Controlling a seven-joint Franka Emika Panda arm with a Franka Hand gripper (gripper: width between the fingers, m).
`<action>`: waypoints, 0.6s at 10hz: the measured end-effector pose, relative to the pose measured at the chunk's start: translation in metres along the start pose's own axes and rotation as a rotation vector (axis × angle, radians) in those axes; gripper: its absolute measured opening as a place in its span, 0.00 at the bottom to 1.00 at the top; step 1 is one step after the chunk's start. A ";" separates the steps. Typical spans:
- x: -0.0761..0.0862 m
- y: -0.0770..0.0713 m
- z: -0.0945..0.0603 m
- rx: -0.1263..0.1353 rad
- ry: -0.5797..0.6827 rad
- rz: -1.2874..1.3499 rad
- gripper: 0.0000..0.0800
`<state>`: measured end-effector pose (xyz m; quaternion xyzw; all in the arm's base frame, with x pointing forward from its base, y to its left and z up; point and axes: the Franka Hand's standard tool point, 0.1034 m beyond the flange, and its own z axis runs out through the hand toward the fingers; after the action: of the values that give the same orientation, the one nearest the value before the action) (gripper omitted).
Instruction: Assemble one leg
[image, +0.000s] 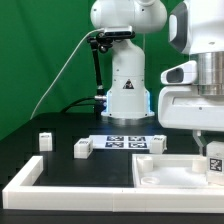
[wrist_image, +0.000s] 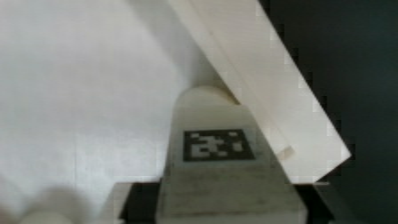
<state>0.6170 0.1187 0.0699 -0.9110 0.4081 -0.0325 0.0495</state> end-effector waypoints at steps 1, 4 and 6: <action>0.000 0.000 0.000 0.005 0.000 0.148 0.36; -0.002 -0.001 0.000 0.012 -0.007 0.485 0.36; -0.003 -0.003 0.000 0.017 -0.019 0.644 0.36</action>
Offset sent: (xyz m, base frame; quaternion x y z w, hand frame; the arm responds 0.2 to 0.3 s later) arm -0.0081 -0.0037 -0.0087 -0.0031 0.0169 0.2528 0.9674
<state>0.6168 0.1230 0.0702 -0.7349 0.6746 -0.0103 0.0688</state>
